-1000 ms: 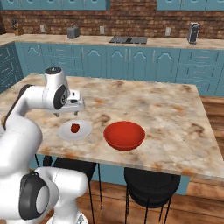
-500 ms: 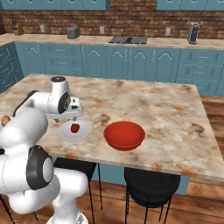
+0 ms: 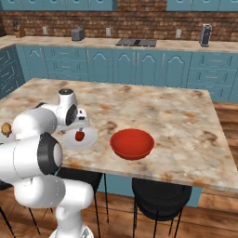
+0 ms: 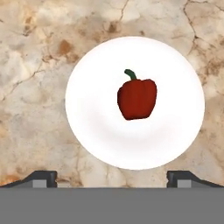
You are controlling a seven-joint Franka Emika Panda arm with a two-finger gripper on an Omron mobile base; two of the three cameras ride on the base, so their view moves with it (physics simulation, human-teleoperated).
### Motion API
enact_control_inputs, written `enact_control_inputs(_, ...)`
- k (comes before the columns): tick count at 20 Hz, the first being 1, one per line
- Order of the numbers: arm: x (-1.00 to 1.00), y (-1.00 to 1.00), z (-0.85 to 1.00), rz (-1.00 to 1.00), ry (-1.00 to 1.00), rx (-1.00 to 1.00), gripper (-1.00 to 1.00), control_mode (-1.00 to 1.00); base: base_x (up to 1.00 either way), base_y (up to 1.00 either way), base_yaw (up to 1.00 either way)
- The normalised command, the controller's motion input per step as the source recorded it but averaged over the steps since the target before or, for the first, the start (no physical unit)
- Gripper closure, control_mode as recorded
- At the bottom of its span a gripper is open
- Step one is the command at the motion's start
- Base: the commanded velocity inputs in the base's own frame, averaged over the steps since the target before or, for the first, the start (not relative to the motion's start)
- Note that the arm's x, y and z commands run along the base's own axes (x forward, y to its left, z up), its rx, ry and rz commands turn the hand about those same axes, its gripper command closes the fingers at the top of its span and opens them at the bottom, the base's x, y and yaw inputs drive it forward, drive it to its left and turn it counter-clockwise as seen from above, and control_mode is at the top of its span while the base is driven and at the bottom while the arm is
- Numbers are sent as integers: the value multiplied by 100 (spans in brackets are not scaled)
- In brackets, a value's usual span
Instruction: Pick the chicken drumstick and bell pepper from their plates and place them in the bowl. Then put the bowl in the fridge.
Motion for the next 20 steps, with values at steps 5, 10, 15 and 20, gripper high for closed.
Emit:
enact_control_inputs(5, 14, 0, -34, 0, 0, -2, -100, -100, 0, 0, 0)
enact_control_inputs(10, 19, 0, -34, 0, 0, -4, -100, -100, 0, 0, 0)
enact_control_inputs(15, 28, 0, -29, 0, 0, 0, -100, -100, 0, 0, 0)
enact_control_inputs(20, 30, 0, -24, 0, -1, 0, -100, -100, 0, 0, 0)
